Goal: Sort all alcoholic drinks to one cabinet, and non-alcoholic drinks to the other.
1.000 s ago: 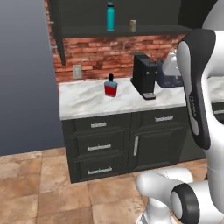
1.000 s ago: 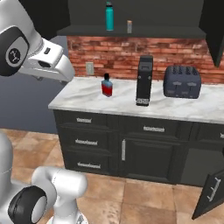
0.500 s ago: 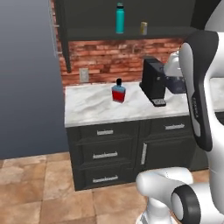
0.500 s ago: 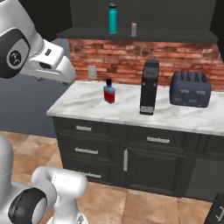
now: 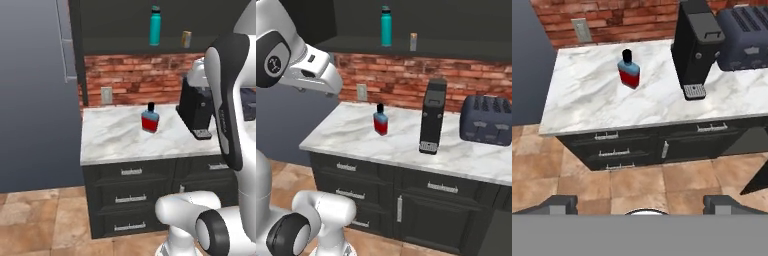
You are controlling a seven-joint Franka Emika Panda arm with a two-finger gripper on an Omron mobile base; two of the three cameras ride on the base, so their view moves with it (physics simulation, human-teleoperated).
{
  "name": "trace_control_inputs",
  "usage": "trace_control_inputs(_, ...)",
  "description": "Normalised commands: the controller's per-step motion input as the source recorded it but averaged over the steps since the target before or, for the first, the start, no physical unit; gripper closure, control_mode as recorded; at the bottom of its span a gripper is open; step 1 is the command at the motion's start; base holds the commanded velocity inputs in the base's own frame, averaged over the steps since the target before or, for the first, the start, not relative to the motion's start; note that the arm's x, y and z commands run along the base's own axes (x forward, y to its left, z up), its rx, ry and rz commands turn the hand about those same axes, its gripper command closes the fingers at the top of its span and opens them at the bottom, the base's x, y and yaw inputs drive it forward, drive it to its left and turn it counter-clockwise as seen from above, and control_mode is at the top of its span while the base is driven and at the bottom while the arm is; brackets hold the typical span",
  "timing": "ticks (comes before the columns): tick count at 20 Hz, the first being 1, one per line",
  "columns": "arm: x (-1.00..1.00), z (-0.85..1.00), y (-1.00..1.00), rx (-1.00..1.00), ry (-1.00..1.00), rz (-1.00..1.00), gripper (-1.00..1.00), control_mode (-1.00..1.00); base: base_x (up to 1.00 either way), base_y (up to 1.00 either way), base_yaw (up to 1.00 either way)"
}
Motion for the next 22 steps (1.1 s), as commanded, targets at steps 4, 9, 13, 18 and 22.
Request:
trace_control_inputs(4,0.0,0.0,0.0,0.0,0.0,0.0,-1.0,1.0,0.84,0.13,0.13)
trace_control_inputs(9,0.0,0.0,0.0,0.0,0.0,0.0,-1.0,1.0,0.71,0.12,0.13)
trace_control_inputs(13,0.0,0.0,0.0,0.0,0.0,0.0,-1.0,1.0,0.64,0.11,0.13)
trace_control_inputs(18,0.04,-0.04,0.01,0.0,0.0,0.02,-1.0,-1.0,0.32,0.12,0.09)
trace_control_inputs(22,0.03,-0.3,0.08,0.0,0.0,0.02,-1.0,-1.0,0.0,0.0,0.0)
